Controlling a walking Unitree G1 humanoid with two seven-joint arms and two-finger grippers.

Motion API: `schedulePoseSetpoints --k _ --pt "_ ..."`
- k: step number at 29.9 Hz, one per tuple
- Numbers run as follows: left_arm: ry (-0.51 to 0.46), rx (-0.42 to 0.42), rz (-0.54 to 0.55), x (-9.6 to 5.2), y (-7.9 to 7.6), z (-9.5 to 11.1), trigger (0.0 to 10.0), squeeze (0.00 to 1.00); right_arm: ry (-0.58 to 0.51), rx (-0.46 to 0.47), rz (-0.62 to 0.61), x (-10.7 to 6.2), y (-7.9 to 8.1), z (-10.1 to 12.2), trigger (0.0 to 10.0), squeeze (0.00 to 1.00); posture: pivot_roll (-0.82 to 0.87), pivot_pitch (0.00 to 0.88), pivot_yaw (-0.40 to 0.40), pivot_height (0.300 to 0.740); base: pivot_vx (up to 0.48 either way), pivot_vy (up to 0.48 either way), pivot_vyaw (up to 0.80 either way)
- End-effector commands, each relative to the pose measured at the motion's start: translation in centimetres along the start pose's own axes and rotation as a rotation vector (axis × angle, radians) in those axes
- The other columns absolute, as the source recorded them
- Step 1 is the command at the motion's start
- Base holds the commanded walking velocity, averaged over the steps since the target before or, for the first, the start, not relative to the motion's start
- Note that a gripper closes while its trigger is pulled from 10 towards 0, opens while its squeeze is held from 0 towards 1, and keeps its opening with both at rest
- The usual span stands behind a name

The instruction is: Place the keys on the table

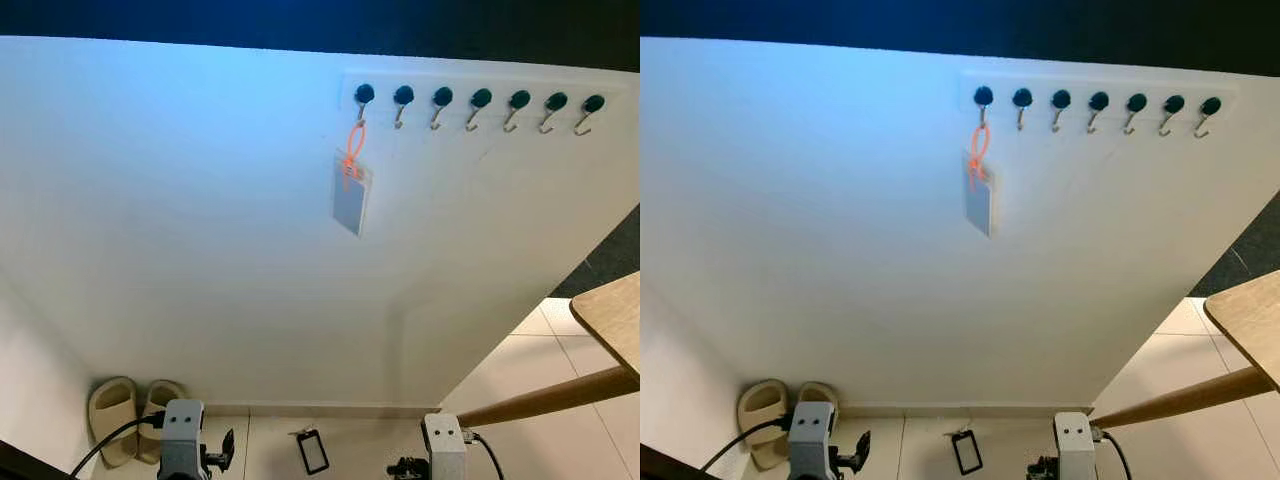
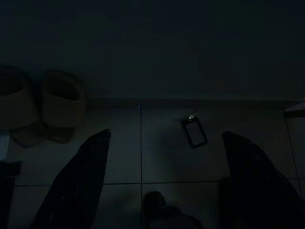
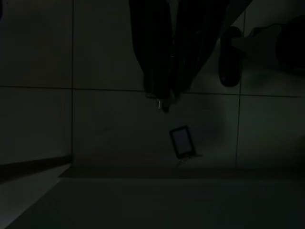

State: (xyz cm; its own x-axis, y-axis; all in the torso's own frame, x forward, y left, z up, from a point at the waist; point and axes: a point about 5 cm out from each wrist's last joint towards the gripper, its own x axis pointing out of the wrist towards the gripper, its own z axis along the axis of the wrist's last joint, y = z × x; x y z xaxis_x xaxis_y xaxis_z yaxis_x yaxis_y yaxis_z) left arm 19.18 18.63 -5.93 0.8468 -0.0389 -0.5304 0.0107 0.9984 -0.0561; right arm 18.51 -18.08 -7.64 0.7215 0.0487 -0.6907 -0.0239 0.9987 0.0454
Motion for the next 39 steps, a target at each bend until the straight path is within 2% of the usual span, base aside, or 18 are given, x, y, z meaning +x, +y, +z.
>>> schedulePoseSetpoints --k 1,28,39 --pt "0.037 -0.002 0.002 -0.36 0.03 -0.84 10.0 0.00 0.028 0.010 -0.010 -0.15 -0.18 -0.56 10.0 0.00 0.07 0.075 -0.042 0.740 -0.311 0.000 0.00" --pt "0.038 0.007 0.001 -0.34 0.10 -0.79 10.0 0.00 0.057 0.018 -0.018 -0.35 -0.33 -1.22 10.0 0.00 0.07 0.078 -0.037 0.740 -0.355 0.000 0.00" --pt "0.036 0.044 -0.016 0.00 -0.13 -0.35 10.0 0.00 0.062 0.023 -0.020 -0.35 -0.27 -1.29 10.0 0.00 0.07 0.078 -0.033 0.740 -0.044 0.000 0.00"
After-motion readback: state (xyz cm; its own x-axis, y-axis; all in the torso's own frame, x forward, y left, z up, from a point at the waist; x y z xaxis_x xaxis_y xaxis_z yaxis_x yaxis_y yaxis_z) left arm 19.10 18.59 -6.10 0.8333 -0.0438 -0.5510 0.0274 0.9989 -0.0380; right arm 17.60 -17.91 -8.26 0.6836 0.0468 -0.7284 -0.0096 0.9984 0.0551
